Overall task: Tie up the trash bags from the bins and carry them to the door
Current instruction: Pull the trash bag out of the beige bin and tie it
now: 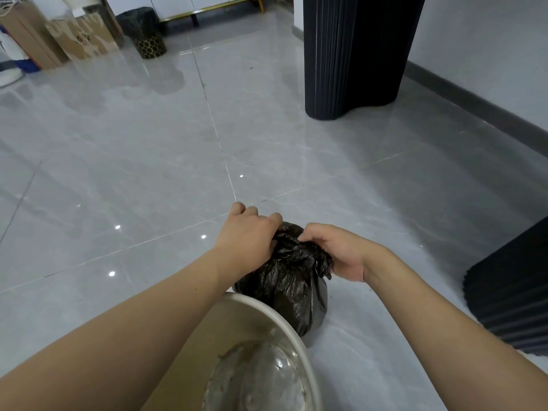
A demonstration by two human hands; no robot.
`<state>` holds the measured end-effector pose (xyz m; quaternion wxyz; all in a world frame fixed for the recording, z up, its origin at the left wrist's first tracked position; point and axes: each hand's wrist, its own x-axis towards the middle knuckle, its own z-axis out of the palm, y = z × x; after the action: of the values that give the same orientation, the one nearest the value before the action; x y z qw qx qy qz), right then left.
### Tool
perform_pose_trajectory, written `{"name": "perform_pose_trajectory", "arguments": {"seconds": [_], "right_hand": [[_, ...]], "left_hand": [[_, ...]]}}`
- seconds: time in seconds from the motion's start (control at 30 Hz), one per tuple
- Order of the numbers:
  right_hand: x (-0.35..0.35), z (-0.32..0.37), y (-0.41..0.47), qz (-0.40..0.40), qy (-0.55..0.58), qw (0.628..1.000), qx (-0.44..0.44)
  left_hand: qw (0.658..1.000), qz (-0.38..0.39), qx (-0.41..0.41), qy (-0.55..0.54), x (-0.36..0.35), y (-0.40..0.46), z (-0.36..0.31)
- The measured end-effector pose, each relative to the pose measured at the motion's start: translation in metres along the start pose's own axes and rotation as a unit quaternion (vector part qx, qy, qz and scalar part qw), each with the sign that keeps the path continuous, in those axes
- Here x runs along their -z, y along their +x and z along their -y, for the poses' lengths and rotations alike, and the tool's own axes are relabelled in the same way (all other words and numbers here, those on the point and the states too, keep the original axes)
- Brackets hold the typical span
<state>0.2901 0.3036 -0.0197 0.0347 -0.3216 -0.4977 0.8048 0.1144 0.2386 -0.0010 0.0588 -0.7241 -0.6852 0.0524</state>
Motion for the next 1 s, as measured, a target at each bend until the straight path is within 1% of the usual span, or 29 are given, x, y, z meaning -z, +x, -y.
{"name": "perform_pose_trajectory", "arguments": {"seconds": [0.03,0.07,0.1,0.17,0.2,0.3,0.37,0.4,0.43,0.5,0.57,0.63,0.73,0.8,0.83,0.93,1.0], "right_hand": [[0.001,-0.001,0.001,-0.011,0.002,1.000,-0.002],[0.003,-0.002,0.003,-0.026,0.003,1.000,-0.003],[0.004,-0.002,0.004,-0.048,0.003,0.999,-0.001],[0.008,-0.002,0.005,-0.103,-0.004,0.995,0.002],[0.009,-0.002,0.005,-0.127,-0.007,0.992,0.000],[0.007,-0.001,0.005,-0.162,-0.004,0.987,0.002],[0.003,0.000,0.006,-0.176,-0.023,0.984,0.005],[0.001,0.001,0.006,-0.180,-0.034,0.983,0.009],[-0.001,0.002,0.007,-0.182,-0.045,0.982,0.013],[-0.004,0.002,0.010,-0.182,-0.060,0.981,0.028],[-0.005,0.000,0.011,-0.182,-0.075,0.979,0.045],[-0.005,-0.002,0.012,-0.190,-0.089,0.976,0.058],[-0.003,-0.006,0.015,-0.195,-0.097,0.974,0.067],[-0.002,-0.007,0.015,-0.193,-0.094,0.975,0.065],[-0.001,-0.007,0.016,-0.193,-0.096,0.974,0.063],[0.001,-0.011,0.022,-0.188,-0.101,0.975,0.063],[0.002,-0.014,0.026,-0.221,-0.137,0.962,0.079]], "left_hand": [[1.000,0.008,-0.001,-0.017,-0.001,-0.001,0.002],[0.998,0.025,0.003,-0.060,-0.001,-0.002,0.003],[0.991,0.051,0.013,-0.127,0.002,-0.004,0.004],[0.953,0.103,0.055,-0.281,0.012,-0.010,0.004],[0.931,0.121,0.076,-0.336,0.018,-0.014,0.004],[0.873,0.187,0.120,-0.435,0.023,-0.021,0.006],[0.839,0.233,0.136,-0.473,0.021,-0.022,0.003],[0.836,0.239,0.139,-0.473,0.020,-0.020,0.000],[0.845,0.235,0.136,-0.462,0.020,-0.019,-0.004],[0.861,0.214,0.128,-0.443,0.020,-0.014,-0.012],[0.865,0.193,0.140,-0.442,0.019,-0.009,-0.015],[0.850,0.179,0.147,-0.473,0.018,-0.008,-0.014],[0.821,0.187,0.131,-0.524,0.024,-0.010,-0.011],[0.813,0.192,0.126,-0.535,0.028,-0.012,-0.012],[0.815,0.189,0.133,-0.531,0.027,-0.012,-0.012],[0.838,0.174,0.161,-0.492,0.024,-0.009,-0.011],[0.854,0.182,0.168,-0.458,0.022,-0.008,-0.007]]}}
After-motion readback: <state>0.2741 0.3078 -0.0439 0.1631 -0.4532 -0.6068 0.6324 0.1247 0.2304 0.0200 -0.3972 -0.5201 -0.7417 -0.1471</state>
